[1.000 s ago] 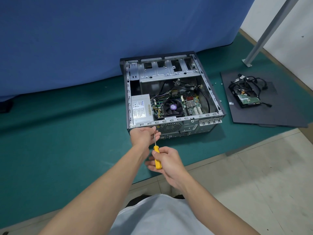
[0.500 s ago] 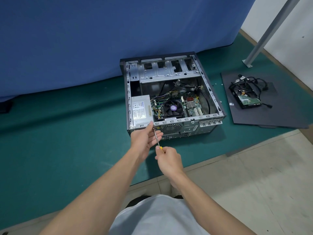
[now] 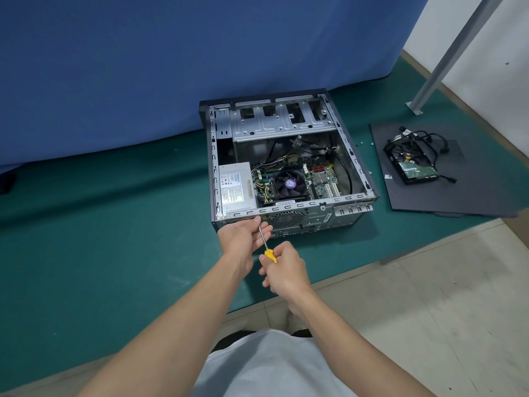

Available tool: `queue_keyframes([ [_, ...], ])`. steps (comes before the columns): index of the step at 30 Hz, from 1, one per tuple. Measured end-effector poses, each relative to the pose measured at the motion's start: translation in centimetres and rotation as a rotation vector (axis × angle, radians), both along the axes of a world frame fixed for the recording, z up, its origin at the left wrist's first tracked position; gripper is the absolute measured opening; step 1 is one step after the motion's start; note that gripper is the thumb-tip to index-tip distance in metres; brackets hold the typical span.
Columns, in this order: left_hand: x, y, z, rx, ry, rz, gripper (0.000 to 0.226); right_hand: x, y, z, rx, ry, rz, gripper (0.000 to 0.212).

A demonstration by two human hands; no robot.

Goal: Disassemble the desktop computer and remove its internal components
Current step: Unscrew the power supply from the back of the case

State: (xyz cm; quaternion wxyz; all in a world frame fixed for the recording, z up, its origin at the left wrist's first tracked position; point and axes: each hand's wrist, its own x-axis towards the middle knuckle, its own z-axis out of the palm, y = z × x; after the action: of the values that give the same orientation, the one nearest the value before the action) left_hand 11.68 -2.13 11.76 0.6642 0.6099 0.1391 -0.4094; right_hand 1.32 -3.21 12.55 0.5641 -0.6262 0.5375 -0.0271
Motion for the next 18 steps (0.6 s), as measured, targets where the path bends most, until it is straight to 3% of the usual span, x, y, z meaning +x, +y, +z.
queue_keyframes([
  [5, 0.3, 0.4, -0.2, -0.014, -0.026, -0.05, 0.005, -1.8, -2.1, -0.3, -0.103, 0.21, 0.161, 0.017],
  [7, 0.2, 0.5, -0.3, 0.028, -0.144, -0.122, 0.01, -2.7, -3.2, 0.2, -0.156, 0.214, 0.071, 0.027],
  [10, -0.3, 0.5, 0.1, 0.129, -0.568, -0.348, 0.015, -2.9, -4.9, 1.6, -0.186, -0.013, -0.19, 0.039],
  [14, -1.0, -0.2, 2.1, 0.179, -1.258, -0.678, 0.014, -1.6, -7.1, 3.8, -0.221, -0.185, -0.215, 0.021],
  [18, -1.3, -2.1, 3.7, 0.113, -1.53, -0.784, 0.014, -1.6, -8.7, 4.2, -0.206, -0.209, -0.186, 0.007],
])
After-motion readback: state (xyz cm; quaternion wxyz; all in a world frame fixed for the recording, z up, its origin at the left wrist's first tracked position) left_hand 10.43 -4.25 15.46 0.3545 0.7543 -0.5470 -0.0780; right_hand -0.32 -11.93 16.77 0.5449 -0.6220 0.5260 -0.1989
